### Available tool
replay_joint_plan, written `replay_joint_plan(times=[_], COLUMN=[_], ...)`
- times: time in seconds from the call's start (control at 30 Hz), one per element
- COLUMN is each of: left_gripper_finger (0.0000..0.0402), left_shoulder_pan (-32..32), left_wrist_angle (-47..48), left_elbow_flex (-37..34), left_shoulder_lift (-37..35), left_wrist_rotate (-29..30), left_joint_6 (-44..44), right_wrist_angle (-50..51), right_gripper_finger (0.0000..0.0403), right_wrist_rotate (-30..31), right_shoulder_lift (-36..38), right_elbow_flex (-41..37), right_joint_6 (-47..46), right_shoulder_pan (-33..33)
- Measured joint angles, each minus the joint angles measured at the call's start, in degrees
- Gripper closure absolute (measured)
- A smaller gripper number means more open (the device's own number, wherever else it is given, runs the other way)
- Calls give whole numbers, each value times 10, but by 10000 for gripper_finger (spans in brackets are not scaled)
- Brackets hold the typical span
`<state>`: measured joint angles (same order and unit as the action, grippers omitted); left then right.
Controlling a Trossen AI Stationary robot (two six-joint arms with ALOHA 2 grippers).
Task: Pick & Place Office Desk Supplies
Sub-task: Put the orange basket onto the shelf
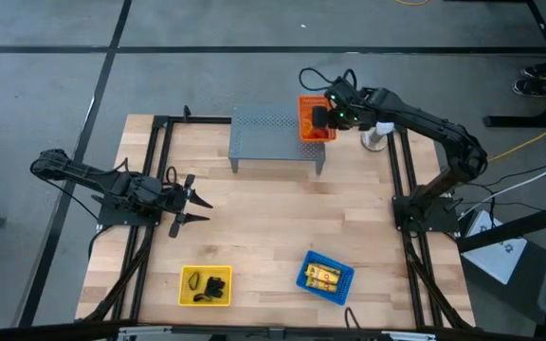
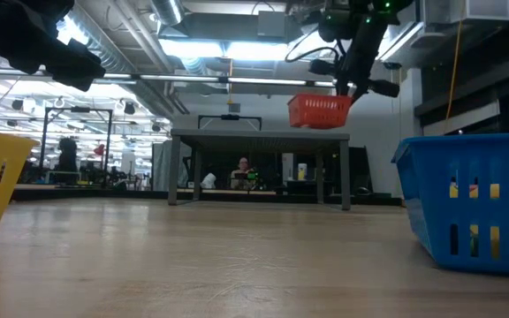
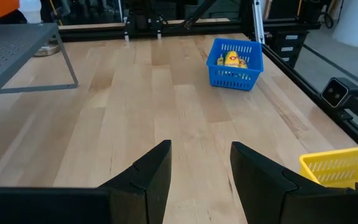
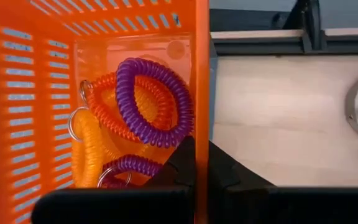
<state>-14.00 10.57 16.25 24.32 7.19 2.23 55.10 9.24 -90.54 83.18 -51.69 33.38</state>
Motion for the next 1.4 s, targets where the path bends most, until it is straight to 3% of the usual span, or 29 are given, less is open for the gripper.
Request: replay_joint_plan(times=[0.43, 1.4], left_gripper_finger=[240, 240], left_shoulder_pan=[0, 0], left_wrist_angle=[5, 13], left_elbow_flex=[0, 0], left_shoulder_lift=[0, 0], left_wrist_rotate=[0, 0], left_joint_6=[-5, -5], right_wrist_angle=[-37, -37], right_gripper_finger=[399, 399], right_wrist_rotate=[-41, -54], right_shoulder_lift=[-45, -45], right_elbow_flex=[0, 0], right_joint_6=[14, -2], right_shoulder_pan=[10, 9])
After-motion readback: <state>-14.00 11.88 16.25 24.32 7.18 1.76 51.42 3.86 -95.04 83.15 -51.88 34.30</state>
